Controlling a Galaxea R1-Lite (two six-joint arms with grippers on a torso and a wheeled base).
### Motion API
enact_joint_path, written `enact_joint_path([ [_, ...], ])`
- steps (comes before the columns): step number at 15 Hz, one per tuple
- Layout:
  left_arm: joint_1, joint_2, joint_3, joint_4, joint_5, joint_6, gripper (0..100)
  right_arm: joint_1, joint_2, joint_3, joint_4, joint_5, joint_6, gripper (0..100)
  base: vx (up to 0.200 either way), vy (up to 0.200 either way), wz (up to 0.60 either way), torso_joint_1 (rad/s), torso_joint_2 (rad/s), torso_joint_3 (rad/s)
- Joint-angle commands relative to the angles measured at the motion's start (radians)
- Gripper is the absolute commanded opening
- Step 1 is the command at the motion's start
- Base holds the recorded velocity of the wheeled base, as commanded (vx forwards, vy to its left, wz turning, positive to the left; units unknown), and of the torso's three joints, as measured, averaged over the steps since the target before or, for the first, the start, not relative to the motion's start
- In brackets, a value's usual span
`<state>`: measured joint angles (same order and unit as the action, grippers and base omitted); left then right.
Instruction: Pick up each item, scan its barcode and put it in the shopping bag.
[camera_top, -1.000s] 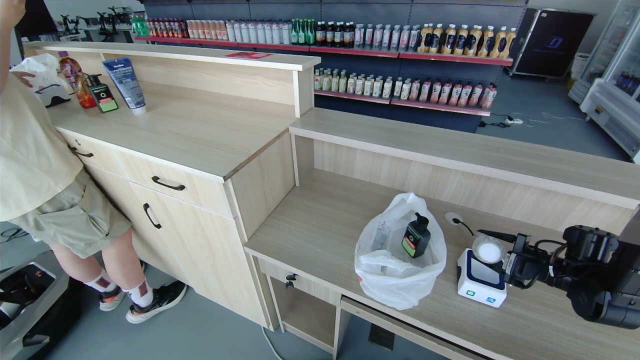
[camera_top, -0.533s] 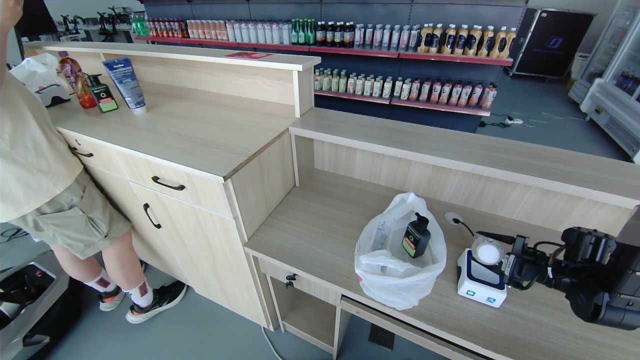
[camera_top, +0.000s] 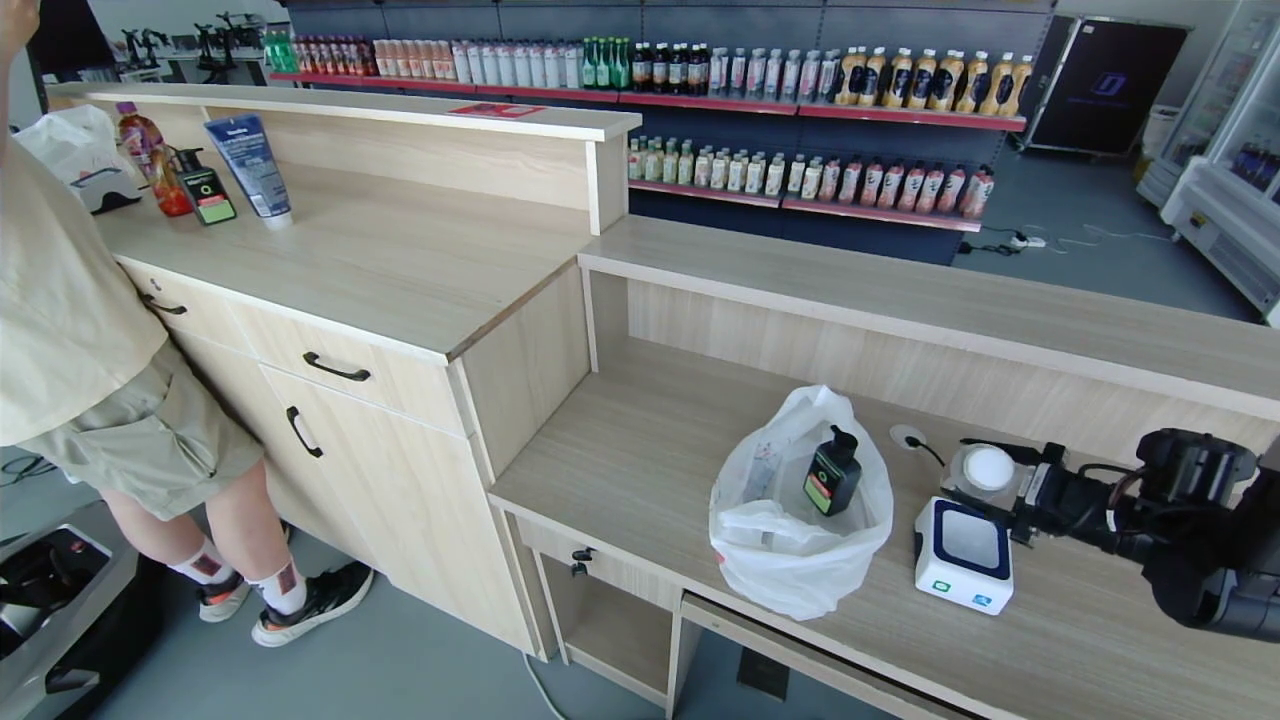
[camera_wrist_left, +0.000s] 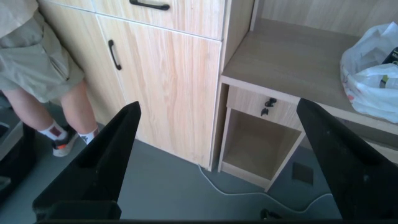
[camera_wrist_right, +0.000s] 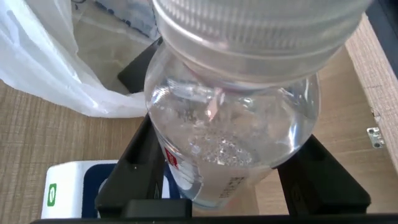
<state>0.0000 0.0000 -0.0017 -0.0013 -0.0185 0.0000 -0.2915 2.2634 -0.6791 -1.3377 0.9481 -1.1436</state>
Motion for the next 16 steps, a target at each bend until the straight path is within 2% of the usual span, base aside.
enact_joint_path([
  [1,0.000,0.000,0.000,0.000,0.000,0.000,100,0.014,-0.366,0.090,0.199,-0.097,0.286,0,0.000,0.000,0.00,0.000,0.00,0.000],
  [2,0.000,0.000,0.000,0.000,0.000,0.000,100,0.012,-0.461,0.115,0.284,-0.172,0.381,0,0.000,0.000,0.00,0.000,0.00,0.000],
  [3,0.000,0.000,0.000,0.000,0.000,0.000,100,0.012,-0.579,0.144,0.365,-0.258,0.559,0,0.000,0.000,0.00,0.000,0.00,0.000],
  [5,0.000,0.000,0.000,0.000,0.000,0.000,100,0.015,-0.693,0.202,0.371,-0.437,0.797,0,0.000,0.000,0.00,0.000,0.00,0.000],
  [7,0.000,0.000,0.000,0.000,-0.001,0.000,100,0.037,-0.737,0.227,0.373,-0.675,0.938,0,0.000,0.000,0.00,0.000,0.00,0.000],
  [9,0.000,0.000,0.000,0.000,0.000,0.000,100,0.104,-0.756,0.257,0.328,-0.878,0.958,0,0.000,0.000,0.00,0.000,0.00,0.000],
  [11,0.000,0.000,0.000,0.000,-0.001,0.000,100,0.226,-0.757,0.268,0.305,-1.163,0.956,0,0.000,0.000,0.00,0.000,0.00,0.000],
  [12,0.000,0.000,0.000,0.000,0.000,0.000,100,0.250,-0.752,0.270,0.307,-1.233,0.956,0,0.000,0.000,0.00,0.000,0.00,0.000],
  [13,0.000,0.000,0.000,0.000,0.000,0.000,100,0.339,-0.742,0.268,0.314,-1.444,0.955,0,0.000,0.000,0.00,0.000,0.00,0.000],
  [14,0.000,0.002,0.000,0.000,0.000,0.000,100,0.371,-0.739,0.265,0.318,-1.491,0.953,0,0.000,0.000,0.00,0.000,0.00,0.000],
  [16,0.000,0.000,0.000,0.000,0.000,0.000,100,0.371,-0.746,0.253,0.327,-1.491,0.875,0,0.000,0.000,0.00,0.000,0.00,0.000],
])
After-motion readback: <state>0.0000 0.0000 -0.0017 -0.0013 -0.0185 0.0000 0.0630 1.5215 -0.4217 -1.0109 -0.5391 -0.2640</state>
